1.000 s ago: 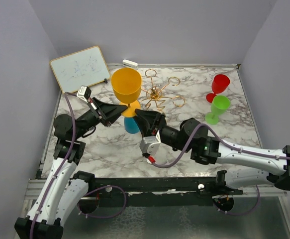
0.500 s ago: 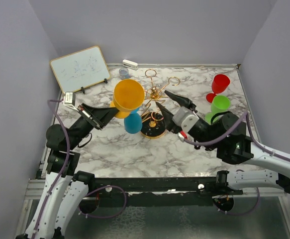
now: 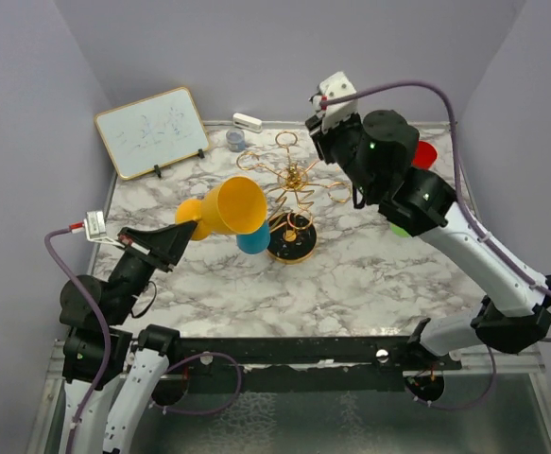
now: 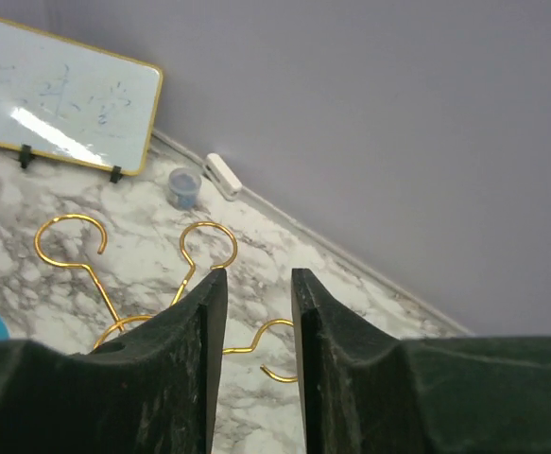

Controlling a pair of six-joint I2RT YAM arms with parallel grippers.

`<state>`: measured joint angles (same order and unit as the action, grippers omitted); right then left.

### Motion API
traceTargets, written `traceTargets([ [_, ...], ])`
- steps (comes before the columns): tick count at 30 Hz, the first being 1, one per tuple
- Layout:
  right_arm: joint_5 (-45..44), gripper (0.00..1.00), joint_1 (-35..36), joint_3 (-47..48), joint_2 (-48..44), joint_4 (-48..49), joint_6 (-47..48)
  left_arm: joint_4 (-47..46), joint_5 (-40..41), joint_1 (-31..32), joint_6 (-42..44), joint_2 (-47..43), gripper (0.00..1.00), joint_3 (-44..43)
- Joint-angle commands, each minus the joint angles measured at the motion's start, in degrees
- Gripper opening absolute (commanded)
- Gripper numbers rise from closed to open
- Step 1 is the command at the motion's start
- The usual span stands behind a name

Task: Take the wine glass off the wine glass rack

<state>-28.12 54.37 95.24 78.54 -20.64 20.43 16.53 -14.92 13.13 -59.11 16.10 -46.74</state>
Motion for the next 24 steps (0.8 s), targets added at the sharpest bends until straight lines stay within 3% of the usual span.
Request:
traceTargets([
  [1,13.7,0.3,-5.0,18.1,7.0,-22.0,-18.8,7.1,4.1,-0.2,7.2,-1.2,0.0,-1.5],
  [5,33.0,0.12,-9.4,30.5,12.0,-34.4,-25.3,8.7,4.5,-0.2,10.8,-1.0,0.0,-1.6],
  [8,49.0,0.1,-9.5,27.9,9.1,-33.0,-27.7,8.8,3.2,-0.2,13.2,1.0,0.0,-2.3],
  [9,52.9,0.14,-9.5,25.4,7.3,-30.9,-28.8,8.6,2.6,-0.2,13.8,2.0,0.0,-2.5],
  [12,60.0,0.41,-9.5,17.3,2.2,-24.3,-32.3,7.3,0.7,-0.2,14.9,4.4,0.0,-3.1],
  [14,63.4,0.47,-9.5,14.7,0.1,-22.4,-33.3,6.1,-0.4,-0.2,15.0,5.9,0.0,-3.5],
  [24,62.0,0.47,-9.5,12.8,-0.2,-22.6,-33.7,1.7,-4.1,-0.3,14.1,11.8,0.0,-5.5],
])
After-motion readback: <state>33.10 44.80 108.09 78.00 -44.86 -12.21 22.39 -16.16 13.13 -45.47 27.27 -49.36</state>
